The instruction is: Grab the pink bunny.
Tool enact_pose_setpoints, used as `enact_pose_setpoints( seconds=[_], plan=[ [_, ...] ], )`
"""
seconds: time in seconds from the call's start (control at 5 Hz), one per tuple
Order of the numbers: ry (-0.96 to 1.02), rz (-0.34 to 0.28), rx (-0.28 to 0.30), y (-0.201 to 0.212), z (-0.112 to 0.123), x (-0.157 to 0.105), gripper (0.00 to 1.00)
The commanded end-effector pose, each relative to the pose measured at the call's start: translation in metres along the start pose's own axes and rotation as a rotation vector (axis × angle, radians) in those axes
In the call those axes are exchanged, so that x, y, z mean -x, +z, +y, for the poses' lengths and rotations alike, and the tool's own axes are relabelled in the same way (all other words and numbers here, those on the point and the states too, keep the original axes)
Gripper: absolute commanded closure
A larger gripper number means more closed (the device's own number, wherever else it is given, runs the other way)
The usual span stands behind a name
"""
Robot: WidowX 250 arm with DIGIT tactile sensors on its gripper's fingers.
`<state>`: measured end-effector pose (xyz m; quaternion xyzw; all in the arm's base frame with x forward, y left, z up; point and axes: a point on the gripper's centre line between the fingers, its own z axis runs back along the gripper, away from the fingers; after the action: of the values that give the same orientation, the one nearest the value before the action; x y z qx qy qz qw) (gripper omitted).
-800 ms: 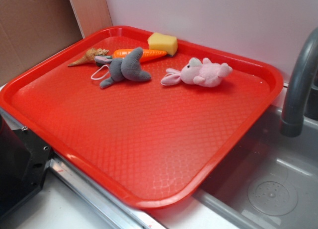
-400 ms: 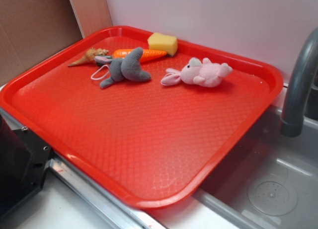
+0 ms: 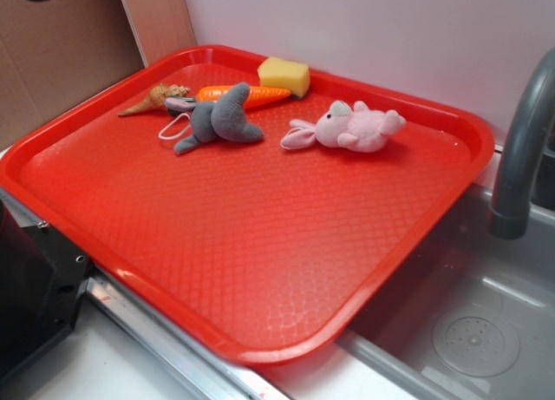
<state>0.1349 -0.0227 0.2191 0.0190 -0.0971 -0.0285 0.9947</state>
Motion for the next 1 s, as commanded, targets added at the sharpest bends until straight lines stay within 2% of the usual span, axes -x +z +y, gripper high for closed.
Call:
enact_pose_setpoints(
  seconds=[0.0,0.4,0.6,0.8],
  plan=[
    [-0.26,-0.13,0.099,-0.035,-0.019,-0.052,0.0],
    [-0.417,-0.168,0.155,-0.079,-0.051,-0.105,0.0],
    [-0.463,-0.154,0.149,-0.104,-0.063,-0.131,0.0],
    [-0.523,-0.176,0.205,-0.129,-0.064,-0.152,0.0]
  ],
)
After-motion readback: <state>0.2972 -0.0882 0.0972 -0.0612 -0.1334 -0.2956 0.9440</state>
